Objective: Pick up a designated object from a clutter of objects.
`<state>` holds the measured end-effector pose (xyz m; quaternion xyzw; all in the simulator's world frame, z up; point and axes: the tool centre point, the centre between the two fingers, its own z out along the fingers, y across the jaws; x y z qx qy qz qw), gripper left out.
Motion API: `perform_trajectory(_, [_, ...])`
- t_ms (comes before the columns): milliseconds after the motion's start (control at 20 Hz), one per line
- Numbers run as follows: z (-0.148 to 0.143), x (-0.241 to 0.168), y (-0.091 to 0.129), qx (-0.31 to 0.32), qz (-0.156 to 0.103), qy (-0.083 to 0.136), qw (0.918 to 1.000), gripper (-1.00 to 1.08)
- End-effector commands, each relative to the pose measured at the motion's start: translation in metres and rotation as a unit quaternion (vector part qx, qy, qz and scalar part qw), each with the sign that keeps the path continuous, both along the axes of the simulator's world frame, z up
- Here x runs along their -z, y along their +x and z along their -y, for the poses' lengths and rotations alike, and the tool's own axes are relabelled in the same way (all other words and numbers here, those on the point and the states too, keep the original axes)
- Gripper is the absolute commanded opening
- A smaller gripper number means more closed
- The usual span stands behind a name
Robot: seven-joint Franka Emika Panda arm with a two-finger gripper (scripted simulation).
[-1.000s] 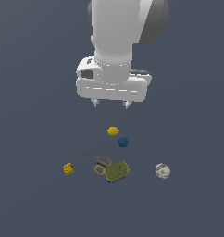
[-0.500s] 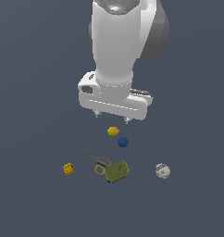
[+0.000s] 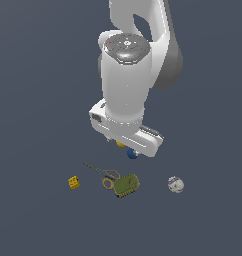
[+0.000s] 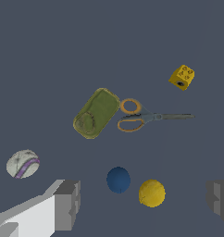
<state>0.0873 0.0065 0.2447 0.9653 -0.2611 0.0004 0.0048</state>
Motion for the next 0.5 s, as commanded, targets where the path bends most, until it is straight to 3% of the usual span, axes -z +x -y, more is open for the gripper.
perform_trajectory(0, [-0.001, 0.012, 0.009, 0.034, 0.0, 0.001, 0.9994, 1.0])
perform_trajectory(450, [-0.006, 0.059, 0.04, 0.154, 0.001, 0.004, 0.9881, 1.0])
